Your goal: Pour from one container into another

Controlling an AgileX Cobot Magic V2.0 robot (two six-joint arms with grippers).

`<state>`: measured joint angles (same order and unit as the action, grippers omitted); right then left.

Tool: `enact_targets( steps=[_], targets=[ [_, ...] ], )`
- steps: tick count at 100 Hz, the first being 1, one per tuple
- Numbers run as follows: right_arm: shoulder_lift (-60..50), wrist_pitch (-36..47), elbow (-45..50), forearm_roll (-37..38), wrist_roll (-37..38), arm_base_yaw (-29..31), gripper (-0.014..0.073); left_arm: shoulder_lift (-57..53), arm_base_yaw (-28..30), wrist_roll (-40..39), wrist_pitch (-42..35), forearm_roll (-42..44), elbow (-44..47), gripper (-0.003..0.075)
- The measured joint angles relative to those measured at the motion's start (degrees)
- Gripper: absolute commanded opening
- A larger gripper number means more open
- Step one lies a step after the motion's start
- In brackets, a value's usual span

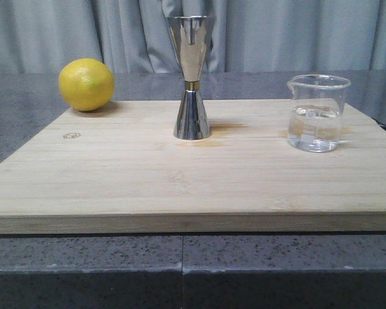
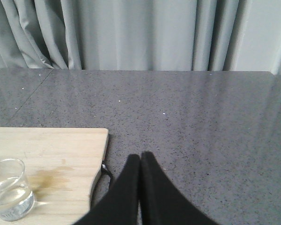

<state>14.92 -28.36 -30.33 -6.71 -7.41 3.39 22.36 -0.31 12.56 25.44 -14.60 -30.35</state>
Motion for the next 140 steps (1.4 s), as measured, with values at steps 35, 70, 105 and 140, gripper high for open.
enact_targets(
  steps=[35,70,105,140],
  targets=[
    [0.00,1.27,0.00,0.00,1.62,0.00,0.0427,0.00,0.00,-0.21,-0.24,-0.34,0.00,0.0512],
    [0.00,1.27,0.00,-0.30,1.62,0.00,0.0427,0.00,0.00,-0.26,-0.34,-1.50,0.00,0.0512],
    [2.21,-4.95,-3.75,-1.05,1.55,0.00,0.0432,2.84,0.00,0.93,8.01,-4.61,-4.70,0.0512],
    [12.74,-15.41,-11.37,-1.23,-0.75,0.00,0.0586,15.42,0.00,20.68,24.30,-20.51,-14.64,0.0512]
  ],
)
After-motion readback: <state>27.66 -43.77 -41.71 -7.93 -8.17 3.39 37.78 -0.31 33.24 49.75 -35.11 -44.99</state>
